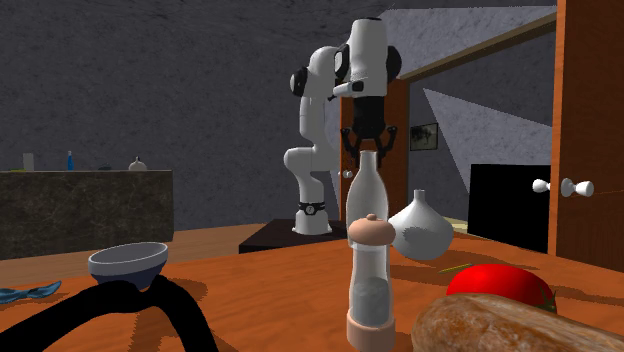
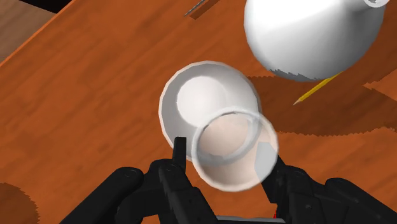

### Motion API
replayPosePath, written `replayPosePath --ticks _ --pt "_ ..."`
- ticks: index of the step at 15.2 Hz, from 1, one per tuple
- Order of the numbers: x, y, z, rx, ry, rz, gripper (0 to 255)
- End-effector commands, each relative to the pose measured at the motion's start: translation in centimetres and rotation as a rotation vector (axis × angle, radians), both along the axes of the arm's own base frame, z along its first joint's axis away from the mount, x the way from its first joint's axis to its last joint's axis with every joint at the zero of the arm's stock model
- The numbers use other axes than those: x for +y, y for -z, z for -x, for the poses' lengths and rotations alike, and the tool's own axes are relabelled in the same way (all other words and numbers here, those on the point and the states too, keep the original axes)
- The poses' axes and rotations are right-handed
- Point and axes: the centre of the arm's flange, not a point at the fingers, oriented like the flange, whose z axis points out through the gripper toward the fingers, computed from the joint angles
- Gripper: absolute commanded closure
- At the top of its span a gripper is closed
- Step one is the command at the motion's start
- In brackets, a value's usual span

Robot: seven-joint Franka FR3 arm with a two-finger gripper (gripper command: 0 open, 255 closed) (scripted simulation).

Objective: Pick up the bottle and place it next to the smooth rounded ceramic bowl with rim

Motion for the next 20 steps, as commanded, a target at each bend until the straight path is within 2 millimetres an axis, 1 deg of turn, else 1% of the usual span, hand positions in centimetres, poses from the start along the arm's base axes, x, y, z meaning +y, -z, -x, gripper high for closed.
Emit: replayPosePath --ticks 1,18,20 --pt "0.1 -1.1 0.0 0.000 0.000 0.000 255" --pt "0.1 -9.9 0.0 0.000 0.000 0.000 255" --pt "-2.5 -9.9 -0.2 0.000 0.000 0.000 255"
